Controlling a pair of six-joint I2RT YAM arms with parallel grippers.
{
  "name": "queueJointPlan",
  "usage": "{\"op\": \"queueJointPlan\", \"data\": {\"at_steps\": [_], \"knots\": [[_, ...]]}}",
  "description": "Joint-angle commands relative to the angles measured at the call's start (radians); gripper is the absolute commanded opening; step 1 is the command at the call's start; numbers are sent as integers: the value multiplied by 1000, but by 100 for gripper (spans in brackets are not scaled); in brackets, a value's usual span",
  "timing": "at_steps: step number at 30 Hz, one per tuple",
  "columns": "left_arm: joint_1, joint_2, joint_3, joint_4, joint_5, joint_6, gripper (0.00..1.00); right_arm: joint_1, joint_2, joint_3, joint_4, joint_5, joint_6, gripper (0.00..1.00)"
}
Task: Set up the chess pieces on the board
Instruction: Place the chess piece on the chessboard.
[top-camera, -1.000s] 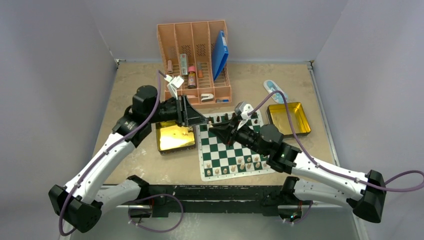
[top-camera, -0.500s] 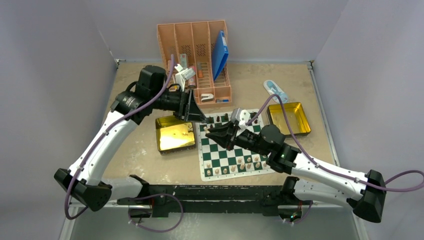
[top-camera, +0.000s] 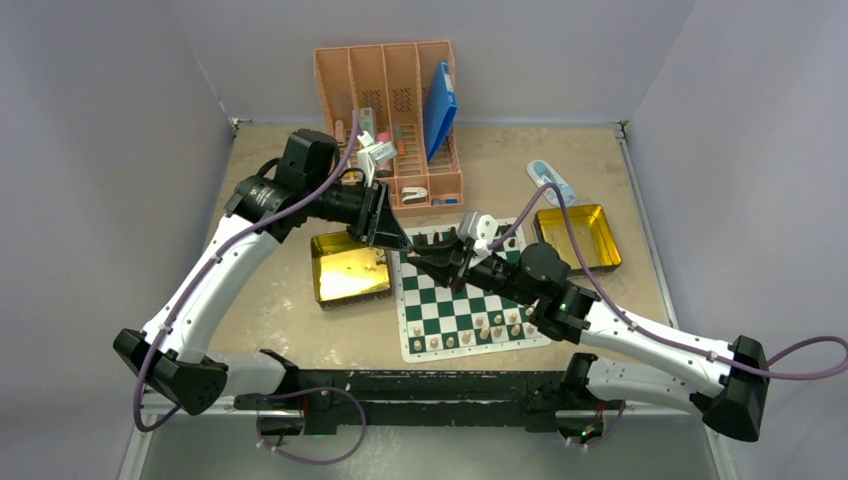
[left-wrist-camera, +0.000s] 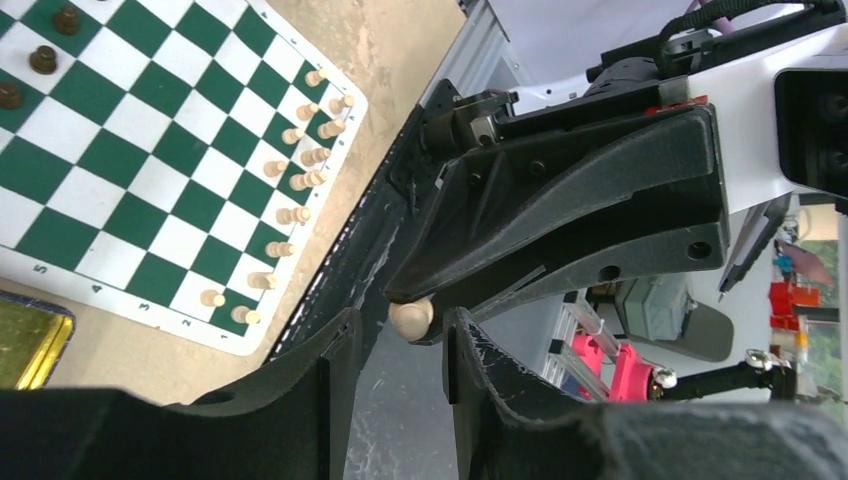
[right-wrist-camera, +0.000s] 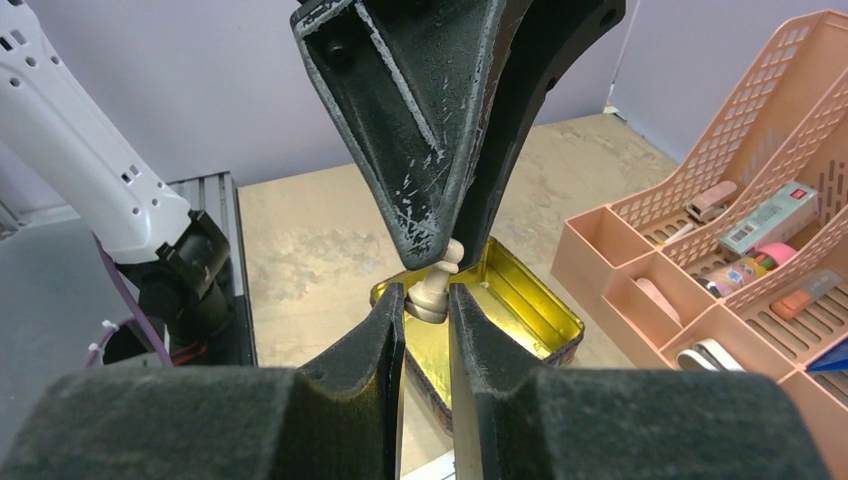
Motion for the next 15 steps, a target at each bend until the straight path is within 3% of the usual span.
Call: {"op": "queueJointPlan", "data": {"at_steps": [1,5,15], "knots": [[-1,-9,-25,50,89,26,34,-1,2,45,53,24,-44,13],[-1,9,-32,62,115,21,31,0,-6,37,53,10,-43,13],[-3,-1,-51,92,190,25,0,0,-7,28,32,0,-49,13]]}}
